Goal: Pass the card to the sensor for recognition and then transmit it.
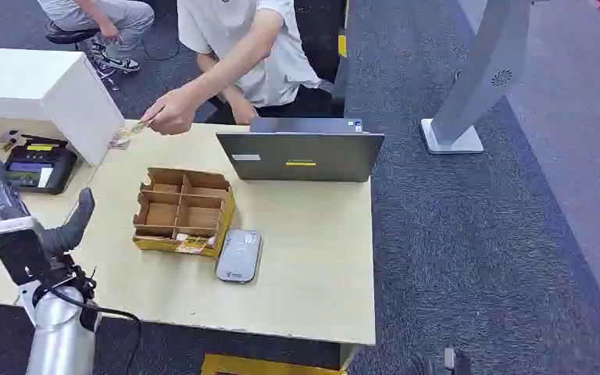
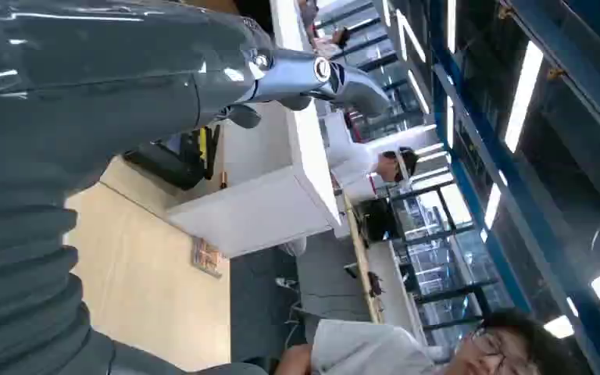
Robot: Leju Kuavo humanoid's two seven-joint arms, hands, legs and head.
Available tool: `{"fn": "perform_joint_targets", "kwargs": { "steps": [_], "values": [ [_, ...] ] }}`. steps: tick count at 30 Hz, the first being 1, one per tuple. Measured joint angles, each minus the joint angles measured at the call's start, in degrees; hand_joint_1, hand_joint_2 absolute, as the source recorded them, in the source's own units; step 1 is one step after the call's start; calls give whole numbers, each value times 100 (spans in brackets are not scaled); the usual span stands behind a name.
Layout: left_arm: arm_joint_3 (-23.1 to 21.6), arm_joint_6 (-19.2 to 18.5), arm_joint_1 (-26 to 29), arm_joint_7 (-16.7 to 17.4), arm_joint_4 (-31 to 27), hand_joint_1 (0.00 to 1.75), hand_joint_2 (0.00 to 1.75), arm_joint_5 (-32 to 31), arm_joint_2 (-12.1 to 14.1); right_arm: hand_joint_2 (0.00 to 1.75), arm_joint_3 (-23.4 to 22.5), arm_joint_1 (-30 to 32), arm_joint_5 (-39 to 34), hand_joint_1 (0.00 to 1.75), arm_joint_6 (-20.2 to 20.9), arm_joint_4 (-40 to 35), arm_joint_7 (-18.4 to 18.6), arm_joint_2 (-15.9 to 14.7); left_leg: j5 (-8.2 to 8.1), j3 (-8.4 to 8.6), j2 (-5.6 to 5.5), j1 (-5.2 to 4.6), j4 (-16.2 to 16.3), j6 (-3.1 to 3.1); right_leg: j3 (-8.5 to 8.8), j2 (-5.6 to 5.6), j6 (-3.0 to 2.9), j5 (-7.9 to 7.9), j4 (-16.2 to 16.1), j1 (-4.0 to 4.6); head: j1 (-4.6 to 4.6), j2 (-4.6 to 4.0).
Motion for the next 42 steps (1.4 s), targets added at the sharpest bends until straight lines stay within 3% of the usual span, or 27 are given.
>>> {"fn": "perform_joint_targets", "kwargs": {
  "steps": [19, 20, 42],
  "values": [
    [-1022, 470, -2200, 1033, 2233, 0, 175, -2309, 859, 0, 326, -173, 11, 0, -2, 83, 214, 4, 9, -3, 1, 0, 2, -1, -4, 2, -2, 9, 3, 0, 0, 0],
    [-1058, 487, -2308, 1073, 2321, 175, 175, -2404, 900, 0, 339, -185, 11, 0, -7, 87, 225, 4, 10, -3, 1, 0, 2, -2, -4, 2, -2, 9, 4, 0, 2, 0],
    [-2103, 846, -4703, 2081, 4909, 175, 175, -4846, 1713, 0, 739, -373, -68, 0, -101, 168, 498, 2, 22, -7, 9, 2, 2, -13, -13, 12, -9, 23, 11, 1, -4, 0]
  ]
}}
